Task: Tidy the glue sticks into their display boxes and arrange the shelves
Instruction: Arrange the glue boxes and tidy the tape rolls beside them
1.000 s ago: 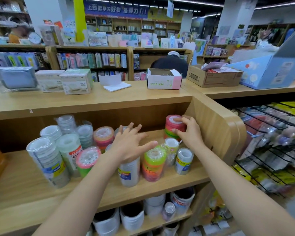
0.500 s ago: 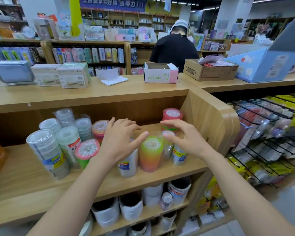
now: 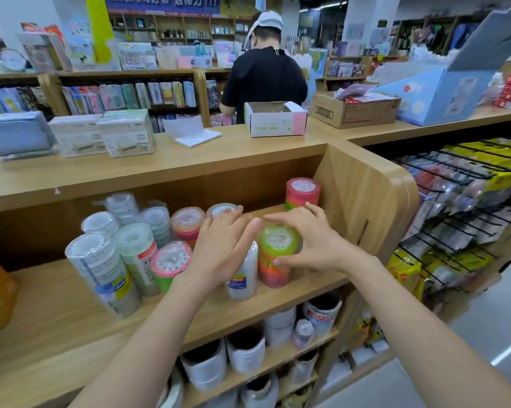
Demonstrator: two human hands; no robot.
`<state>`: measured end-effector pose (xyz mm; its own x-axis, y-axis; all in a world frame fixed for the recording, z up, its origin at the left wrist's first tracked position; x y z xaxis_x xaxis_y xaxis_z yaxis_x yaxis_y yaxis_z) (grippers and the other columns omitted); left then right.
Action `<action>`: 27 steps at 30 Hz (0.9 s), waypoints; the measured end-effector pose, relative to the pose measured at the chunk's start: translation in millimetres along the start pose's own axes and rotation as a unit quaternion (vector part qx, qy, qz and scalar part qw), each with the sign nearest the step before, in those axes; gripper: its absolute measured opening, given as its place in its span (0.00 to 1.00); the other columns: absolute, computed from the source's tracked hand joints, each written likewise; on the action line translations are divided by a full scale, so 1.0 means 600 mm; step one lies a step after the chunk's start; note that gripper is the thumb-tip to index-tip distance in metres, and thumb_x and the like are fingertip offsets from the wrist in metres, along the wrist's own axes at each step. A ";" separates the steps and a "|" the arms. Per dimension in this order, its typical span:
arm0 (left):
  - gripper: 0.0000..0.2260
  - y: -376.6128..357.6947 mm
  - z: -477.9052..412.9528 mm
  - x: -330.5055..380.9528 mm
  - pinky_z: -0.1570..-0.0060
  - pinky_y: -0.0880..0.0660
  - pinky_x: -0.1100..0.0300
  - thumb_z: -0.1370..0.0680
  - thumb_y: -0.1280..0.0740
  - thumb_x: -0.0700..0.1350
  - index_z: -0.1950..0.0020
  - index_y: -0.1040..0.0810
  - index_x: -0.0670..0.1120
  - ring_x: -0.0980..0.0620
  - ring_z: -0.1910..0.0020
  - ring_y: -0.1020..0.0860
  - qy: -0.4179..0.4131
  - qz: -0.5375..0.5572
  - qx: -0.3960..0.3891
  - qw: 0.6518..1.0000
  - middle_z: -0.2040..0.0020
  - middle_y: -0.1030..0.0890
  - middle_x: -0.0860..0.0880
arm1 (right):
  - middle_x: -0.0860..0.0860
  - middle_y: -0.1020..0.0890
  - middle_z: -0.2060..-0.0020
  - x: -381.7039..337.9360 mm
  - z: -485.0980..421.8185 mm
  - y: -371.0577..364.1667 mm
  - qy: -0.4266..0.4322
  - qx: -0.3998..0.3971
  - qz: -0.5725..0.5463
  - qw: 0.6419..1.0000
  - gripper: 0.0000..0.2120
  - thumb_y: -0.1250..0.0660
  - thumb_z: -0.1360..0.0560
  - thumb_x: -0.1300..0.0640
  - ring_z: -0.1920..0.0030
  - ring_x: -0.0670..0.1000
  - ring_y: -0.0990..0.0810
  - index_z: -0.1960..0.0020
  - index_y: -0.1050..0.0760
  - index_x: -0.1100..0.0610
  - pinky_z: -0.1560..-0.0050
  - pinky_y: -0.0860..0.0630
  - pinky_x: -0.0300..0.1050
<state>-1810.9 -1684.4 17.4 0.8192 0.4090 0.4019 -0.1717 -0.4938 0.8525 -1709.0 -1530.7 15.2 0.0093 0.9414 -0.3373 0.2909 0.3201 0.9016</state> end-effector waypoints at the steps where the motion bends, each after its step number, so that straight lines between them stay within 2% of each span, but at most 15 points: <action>1: 0.38 0.001 -0.001 0.000 0.26 0.48 0.45 0.26 0.64 0.67 0.30 0.26 0.52 0.51 0.24 0.39 0.001 -0.002 -0.004 1.000 0.25 0.32 0.48 | 0.41 0.26 0.35 -0.002 -0.003 -0.001 0.000 0.013 -0.008 1.000 0.36 0.25 0.33 0.39 0.30 0.43 0.35 0.28 0.33 0.43 0.24 0.53 0.56; 3: 0.40 0.000 -0.002 -0.002 0.27 0.47 0.46 0.26 0.65 0.67 0.27 0.29 0.51 0.52 0.25 0.40 0.006 0.000 -0.008 1.000 0.25 0.32 0.49 | 0.40 0.24 0.36 -0.004 -0.007 0.000 -0.004 0.043 -0.054 0.998 0.36 0.25 0.35 0.38 0.32 0.43 0.31 0.30 0.30 0.44 0.27 0.41 0.58; 5: 0.39 0.000 -0.001 -0.003 0.26 0.48 0.47 0.25 0.65 0.67 0.25 0.32 0.50 0.53 0.25 0.40 0.015 0.011 -0.005 1.000 0.25 0.32 0.50 | 0.41 0.23 0.38 -0.005 -0.013 0.012 -0.019 0.098 -0.141 0.985 0.35 0.23 0.35 0.42 0.36 0.42 0.27 0.31 0.27 0.48 0.32 0.31 0.51; 8: 0.37 -0.005 -0.003 -0.006 0.26 0.48 0.48 0.23 0.62 0.66 0.24 0.34 0.49 0.53 0.25 0.39 0.018 0.005 -0.007 1.000 0.25 0.32 0.51 | 0.42 0.22 0.38 -0.004 -0.022 0.038 -0.053 0.172 -0.207 0.962 0.32 0.21 0.33 0.52 0.37 0.37 0.27 0.32 0.26 0.51 0.36 0.32 0.34; 10: 0.39 -0.007 -0.009 -0.010 0.27 0.47 0.47 0.25 0.65 0.67 0.25 0.33 0.50 0.53 0.25 0.39 0.014 -0.009 -0.008 1.000 0.25 0.32 0.51 | 0.43 0.23 0.38 0.000 -0.032 0.051 -0.064 0.212 -0.197 0.955 0.31 0.21 0.32 0.53 0.38 0.37 0.27 0.32 0.26 0.50 0.38 0.32 0.31; 13: 0.41 -0.006 -0.016 -0.015 0.27 0.47 0.45 0.28 0.66 0.69 0.27 0.30 0.52 0.53 0.25 0.40 0.018 -0.004 -0.008 1.000 0.26 0.32 0.51 | 0.45 0.23 0.40 0.009 -0.046 0.061 -0.086 0.263 -0.189 0.942 0.28 0.22 0.32 0.53 0.40 0.41 0.26 0.34 0.26 0.48 0.41 0.27 0.37; 16: 0.41 -0.004 -0.015 -0.015 0.25 0.54 0.44 0.28 0.66 0.69 0.28 0.29 0.53 0.54 0.24 0.42 0.018 0.013 -0.021 1.000 0.25 0.33 0.50 | 0.45 0.24 0.43 0.021 -0.052 0.067 -0.114 0.297 -0.184 0.930 0.26 0.22 0.33 0.55 0.42 0.45 0.25 0.37 0.25 0.46 0.42 0.24 0.48; 19: 0.38 -0.005 -0.016 -0.013 0.25 0.57 0.45 0.24 0.62 0.69 0.27 0.30 0.52 0.54 0.24 0.44 0.026 0.004 -0.034 0.999 0.25 0.34 0.50 | 0.49 0.24 0.46 0.038 -0.058 0.066 -0.145 0.284 -0.150 0.936 0.26 0.21 0.34 0.56 0.44 0.49 0.24 0.38 0.24 0.48 0.40 0.25 0.50; 22: 0.36 -0.004 -0.025 -0.011 0.24 0.59 0.46 0.23 0.59 0.70 0.24 0.34 0.52 0.52 0.22 0.46 0.039 -0.007 -0.054 0.998 0.23 0.37 0.49 | 0.51 0.24 0.46 0.054 -0.071 0.060 -0.164 0.232 -0.136 0.949 0.28 0.20 0.35 0.55 0.43 0.50 0.24 0.37 0.24 0.49 0.39 0.26 0.50; 24: 0.36 -0.005 -0.035 -0.011 0.24 0.61 0.45 0.25 0.59 0.69 0.23 0.36 0.53 0.50 0.21 0.50 0.050 -0.023 -0.075 0.996 0.21 0.41 0.49 | 0.50 0.23 0.43 0.058 -0.082 0.052 -0.150 0.189 -0.141 0.960 0.29 0.20 0.35 0.54 0.42 0.49 0.24 0.36 0.25 0.49 0.38 0.27 0.49; 27: 0.34 -0.010 -0.048 -0.014 0.25 0.63 0.44 0.22 0.57 0.68 0.22 0.39 0.52 0.49 0.21 0.53 0.068 -0.050 -0.090 0.992 0.20 0.44 0.49 | 0.48 0.22 0.43 0.064 -0.104 0.040 -0.114 0.141 -0.136 0.974 0.29 0.20 0.36 0.52 0.42 0.48 0.24 0.37 0.24 0.47 0.37 0.27 0.49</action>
<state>-1832.7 -1662.7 18.7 0.7579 0.5552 0.3426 -0.1974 -0.3053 0.9316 -1761.2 -1480.2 40.7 0.0975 0.7672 -0.6340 0.5635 0.4826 0.6705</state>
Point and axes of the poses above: each hand's wrist, its own z-axis away from the middle knuckle, its own y-axis out of the back of the hand, x = y × z, the point moved 4 cm from there along -z, towards the middle knuckle
